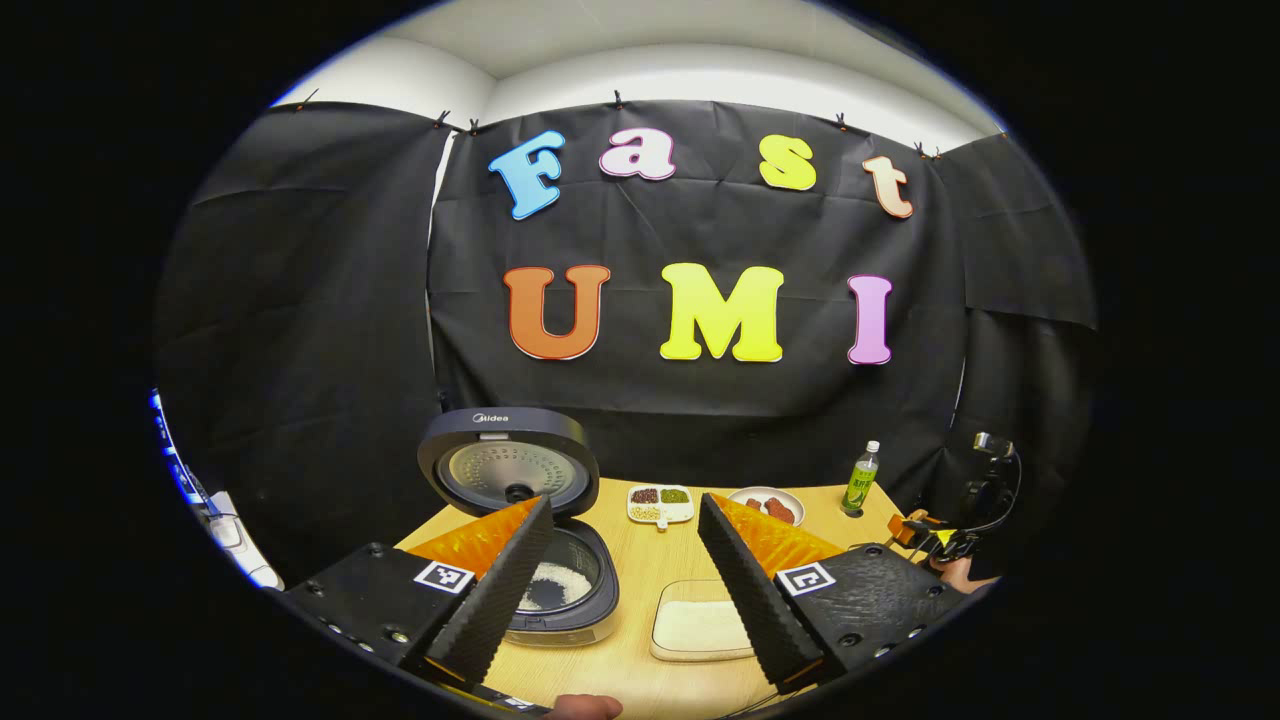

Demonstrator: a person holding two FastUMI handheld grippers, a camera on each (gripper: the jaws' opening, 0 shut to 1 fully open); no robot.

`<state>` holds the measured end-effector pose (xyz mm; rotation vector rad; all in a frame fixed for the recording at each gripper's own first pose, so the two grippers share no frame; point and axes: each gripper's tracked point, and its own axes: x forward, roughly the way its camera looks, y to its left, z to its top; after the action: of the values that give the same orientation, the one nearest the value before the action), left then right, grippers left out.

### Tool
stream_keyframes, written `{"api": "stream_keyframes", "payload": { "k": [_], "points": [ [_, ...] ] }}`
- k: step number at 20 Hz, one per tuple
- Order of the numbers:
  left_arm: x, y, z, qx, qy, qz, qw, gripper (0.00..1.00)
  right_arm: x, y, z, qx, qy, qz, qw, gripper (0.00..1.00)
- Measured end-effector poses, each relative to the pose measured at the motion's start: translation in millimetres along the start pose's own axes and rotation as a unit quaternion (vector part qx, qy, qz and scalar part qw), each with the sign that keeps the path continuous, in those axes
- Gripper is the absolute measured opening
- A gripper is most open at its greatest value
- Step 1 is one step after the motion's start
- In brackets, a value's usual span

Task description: Close the left gripper, press the button to open the rice cooker; take a wooden spoon from the chopstick holder with the right hand, scoop a spoonful of rice and pour it into the rice cooker, then put the wooden spoon back into the chopstick holder.

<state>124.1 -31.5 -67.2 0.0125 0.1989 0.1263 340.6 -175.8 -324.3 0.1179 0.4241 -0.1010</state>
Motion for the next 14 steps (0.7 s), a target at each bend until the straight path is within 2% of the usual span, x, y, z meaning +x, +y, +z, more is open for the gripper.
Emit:
{"api": "stream_keyframes", "payload": {
  "k": [3,4,5,10,14],
  "points": [
    [4,7,13,0.003,-0.017,0.004,1.000,0.94,-19,-12,31,-0.009,-0.029,-0.013,0.999,0.84],
    [5,10,17,0.002,-0.024,0.006,1.000,0.94,-27,-12,44,-0.015,-0.042,-0.014,0.999,0.93],
    [6,14,23,0.000,-0.030,0.011,0.999,0.94,-36,-10,58,-0.022,-0.056,-0.013,0.998,0.95],
    [11,45,50,-0.011,-0.050,0.045,0.998,0.94,-98,30,119,-0.058,-0.118,0.020,0.991,1.00],
    [20,70,74,-0.016,-0.059,0.064,0.996,0.94,-154,71,142,-0.060,-0.142,0.053,0.987,0.99]
  ]
}}
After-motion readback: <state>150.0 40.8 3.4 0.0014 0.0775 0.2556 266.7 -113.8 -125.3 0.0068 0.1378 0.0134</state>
